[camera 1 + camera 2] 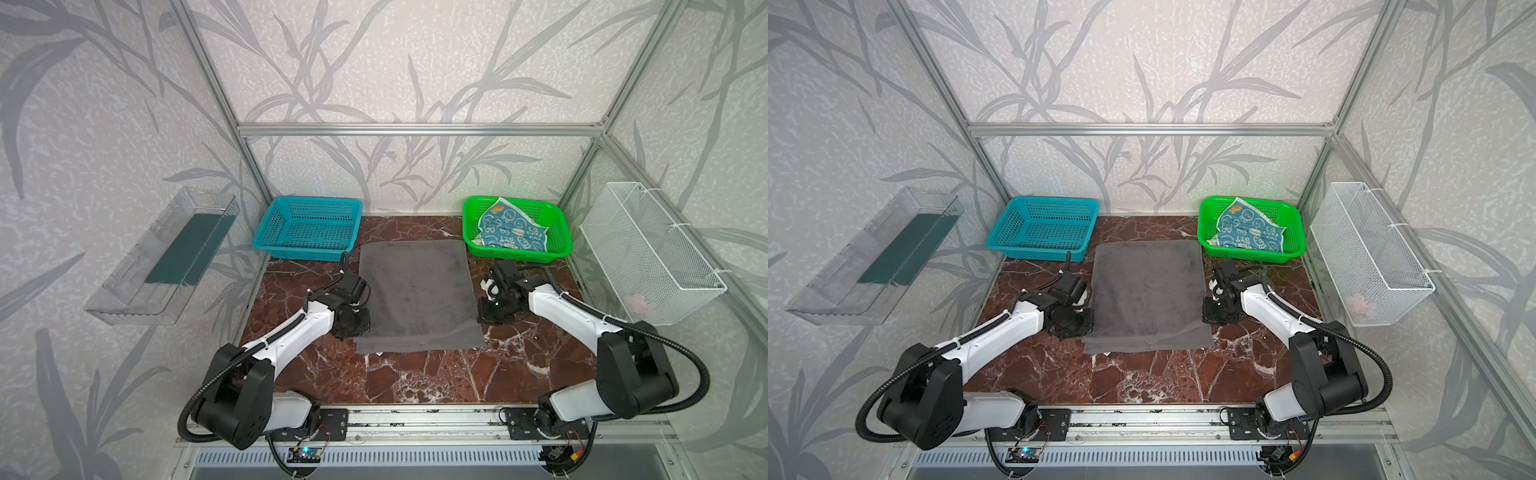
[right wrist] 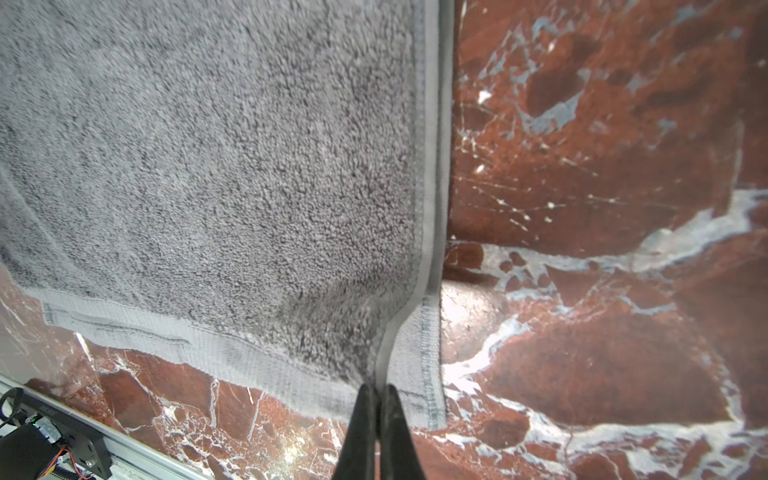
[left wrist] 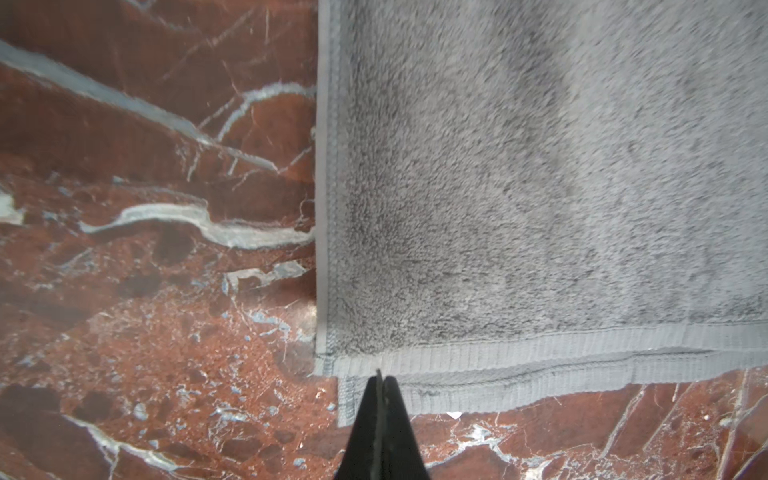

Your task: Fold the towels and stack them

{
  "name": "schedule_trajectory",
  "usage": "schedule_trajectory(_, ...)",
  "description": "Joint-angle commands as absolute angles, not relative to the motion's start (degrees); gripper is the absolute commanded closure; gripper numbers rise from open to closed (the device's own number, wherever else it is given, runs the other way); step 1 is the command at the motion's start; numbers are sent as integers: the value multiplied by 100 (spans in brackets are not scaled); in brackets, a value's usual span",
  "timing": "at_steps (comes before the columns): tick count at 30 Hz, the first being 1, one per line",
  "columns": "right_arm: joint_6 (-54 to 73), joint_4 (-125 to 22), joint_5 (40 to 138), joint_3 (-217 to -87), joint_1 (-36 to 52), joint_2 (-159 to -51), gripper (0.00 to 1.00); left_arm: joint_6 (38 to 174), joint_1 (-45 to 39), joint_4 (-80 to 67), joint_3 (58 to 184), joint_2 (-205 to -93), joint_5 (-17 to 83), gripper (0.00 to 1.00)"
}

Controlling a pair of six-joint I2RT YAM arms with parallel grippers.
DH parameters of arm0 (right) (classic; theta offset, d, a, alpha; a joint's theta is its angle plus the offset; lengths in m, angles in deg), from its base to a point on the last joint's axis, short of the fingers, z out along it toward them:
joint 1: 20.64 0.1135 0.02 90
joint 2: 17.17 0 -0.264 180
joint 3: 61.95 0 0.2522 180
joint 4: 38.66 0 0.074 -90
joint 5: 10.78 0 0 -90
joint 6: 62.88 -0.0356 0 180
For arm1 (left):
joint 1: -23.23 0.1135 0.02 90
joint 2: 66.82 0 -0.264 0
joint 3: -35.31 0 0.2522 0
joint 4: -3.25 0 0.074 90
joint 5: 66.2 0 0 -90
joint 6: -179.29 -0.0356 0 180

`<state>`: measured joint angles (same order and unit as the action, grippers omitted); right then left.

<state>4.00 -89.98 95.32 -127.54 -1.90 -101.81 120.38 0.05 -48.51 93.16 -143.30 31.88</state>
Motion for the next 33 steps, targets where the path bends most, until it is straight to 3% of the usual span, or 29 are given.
schedule_trajectory(1,328,-8973,9670,-12739,-212,-10291,100,12251,30,-4892,9087,-14296,3207,71)
schedule_trajectory(6,330,-8943,9684,-12704,-210,-10254,100,12393,56,-4763,8883,-14299,3242,46)
schedule_trajectory(12,321,-8913,9689,-12695,-216,-10216,100,12417,160,-4553,8747,-14369,3193,41)
schedule_trajectory(33,312,-8849,9693,-12629,-210,-10157,100,12611,442,-4001,8458,-14575,3395,84)
